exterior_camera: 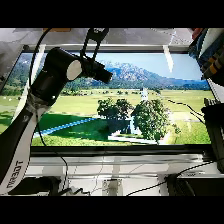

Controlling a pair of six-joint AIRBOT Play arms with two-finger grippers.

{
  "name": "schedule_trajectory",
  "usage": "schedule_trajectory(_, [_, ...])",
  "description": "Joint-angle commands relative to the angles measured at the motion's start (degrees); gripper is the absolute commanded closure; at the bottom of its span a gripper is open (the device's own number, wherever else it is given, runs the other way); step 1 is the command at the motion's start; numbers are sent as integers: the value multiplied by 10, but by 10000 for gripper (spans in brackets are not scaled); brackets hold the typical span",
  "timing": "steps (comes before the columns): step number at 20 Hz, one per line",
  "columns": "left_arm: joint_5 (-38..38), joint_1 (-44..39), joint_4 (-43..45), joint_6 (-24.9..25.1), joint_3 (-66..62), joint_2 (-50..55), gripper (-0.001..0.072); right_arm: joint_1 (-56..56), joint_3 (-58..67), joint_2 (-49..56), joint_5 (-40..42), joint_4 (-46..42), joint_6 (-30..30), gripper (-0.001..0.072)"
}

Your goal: Fold the clothes and pants, and hang the long-sleeved shirts on hangers.

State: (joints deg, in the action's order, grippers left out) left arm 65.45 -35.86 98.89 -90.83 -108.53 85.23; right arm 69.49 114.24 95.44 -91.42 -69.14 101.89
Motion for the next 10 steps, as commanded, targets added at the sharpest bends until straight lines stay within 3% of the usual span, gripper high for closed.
schedule_trajectory(1, [0,0,-1,0,0,0,698,9,-12,1,-102,-104,19,695])
schedule_trajectory(5, [0,0,-1,0,0,0,698,9,-20,0,-141,-183,9,679])
schedule_trajectory(6, [0,0,-1,0,0,0,698,9,-20,0,-141,-194,9,638])
schedule_trajectory(7, [0,0,-1,0,0,0,698,9,-20,0,-140,-198,9,429])
schedule_trajectory(8, [0,0,-1,0,0,0,698,9,-20,0,-137,-198,9,73])
schedule_trajectory(9, [0,0,-1,0,0,0,698,9,-20,0,-129,-198,8,13])
schedule_trajectory(10, [0,0,-1,0,0,0,698,9,-20,0,-123,-197,8,14])
